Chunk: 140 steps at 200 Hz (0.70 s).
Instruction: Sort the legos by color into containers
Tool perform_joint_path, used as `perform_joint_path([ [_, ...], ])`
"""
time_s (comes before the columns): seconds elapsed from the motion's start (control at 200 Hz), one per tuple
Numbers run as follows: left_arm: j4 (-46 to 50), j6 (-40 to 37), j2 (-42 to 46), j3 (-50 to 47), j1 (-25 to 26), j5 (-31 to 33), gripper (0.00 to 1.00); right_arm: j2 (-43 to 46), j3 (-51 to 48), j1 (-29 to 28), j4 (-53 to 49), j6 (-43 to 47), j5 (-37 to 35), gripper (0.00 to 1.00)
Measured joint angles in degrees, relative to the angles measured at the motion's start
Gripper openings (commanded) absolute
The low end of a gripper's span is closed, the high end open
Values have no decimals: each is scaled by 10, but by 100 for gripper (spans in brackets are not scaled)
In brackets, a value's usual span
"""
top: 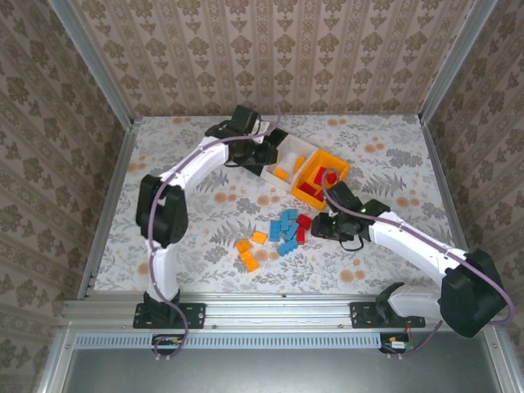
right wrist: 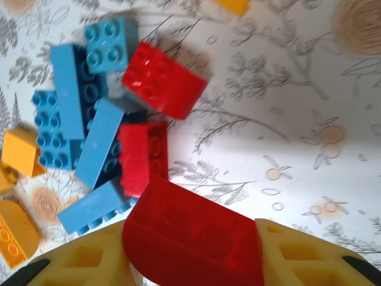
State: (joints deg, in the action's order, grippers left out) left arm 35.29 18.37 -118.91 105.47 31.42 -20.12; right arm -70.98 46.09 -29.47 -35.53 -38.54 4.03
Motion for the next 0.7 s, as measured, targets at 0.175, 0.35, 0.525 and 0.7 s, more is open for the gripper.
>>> perform_joint_path([
  [0.175,42,-4,-105,132,2,11,34,0,38,62,-10,23,20,39],
  [0.35,88,-18,-165,222,13,19,58,-22,98,113,-14,44,36,39],
  [0.525,115,-22,-167,234,23,20,66,-93,177,142,-24,71,46,39],
  [0.7,115,-22,-110,157,23,24,68,-182,250,164,-25,93,55,39],
])
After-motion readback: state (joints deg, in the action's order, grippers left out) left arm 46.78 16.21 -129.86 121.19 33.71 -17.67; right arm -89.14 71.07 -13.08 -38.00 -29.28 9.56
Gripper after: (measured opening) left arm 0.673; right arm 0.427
